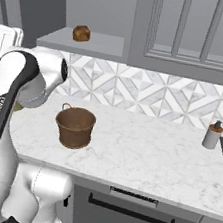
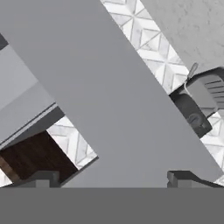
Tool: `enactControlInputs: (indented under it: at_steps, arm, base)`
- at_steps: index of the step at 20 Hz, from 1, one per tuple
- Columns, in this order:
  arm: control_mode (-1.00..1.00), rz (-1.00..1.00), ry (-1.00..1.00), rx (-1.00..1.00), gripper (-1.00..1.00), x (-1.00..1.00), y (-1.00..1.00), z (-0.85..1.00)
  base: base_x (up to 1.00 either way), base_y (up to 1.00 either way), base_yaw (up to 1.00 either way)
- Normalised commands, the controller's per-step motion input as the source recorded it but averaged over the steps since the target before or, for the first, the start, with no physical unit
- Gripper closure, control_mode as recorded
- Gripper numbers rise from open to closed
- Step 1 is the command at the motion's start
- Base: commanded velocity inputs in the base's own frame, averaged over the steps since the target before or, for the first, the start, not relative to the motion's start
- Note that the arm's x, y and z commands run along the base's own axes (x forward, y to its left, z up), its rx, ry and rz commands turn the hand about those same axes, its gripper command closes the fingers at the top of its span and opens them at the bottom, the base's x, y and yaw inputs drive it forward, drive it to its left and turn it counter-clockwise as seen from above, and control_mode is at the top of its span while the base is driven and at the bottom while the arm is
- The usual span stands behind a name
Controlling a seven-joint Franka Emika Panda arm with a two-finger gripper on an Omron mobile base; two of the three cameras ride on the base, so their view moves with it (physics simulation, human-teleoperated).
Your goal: Open the cabinet, pick up the bread from the cabinet and place it in the basket. Then move the basket to the dining counter.
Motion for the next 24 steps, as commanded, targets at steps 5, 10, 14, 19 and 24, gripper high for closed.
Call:
enactControlInputs:
  at_steps: [5,10,14,19,24]
  arm:
    - [-1.0,0.03,-0.05,-0.01,-1.0,0.48,-0.99,-0.23]
    - [-1.0,0.07,-0.27,-0.06,-1.0,0.44,-0.78,-0.01]
    - [-1.0,0.1,-0.18,-0.48,-1.0,0.17,-0.46,-0.2]
    - [-1.0,0.08,-0.24,-0.71,-1.0,-0.01,-0.2,-0.52]
    - [-1.0,0.06,-0.36,-0.7,-1.0,-0.2,-0.26,-0.51]
  base:
    - [0.0,0.0,0.0]
    - [0.0,0.0,0.0]
    - [0.0,0.0,0.0]
    - [0.0,0.0,0.0]
    - [0.0,0.0,0.0]
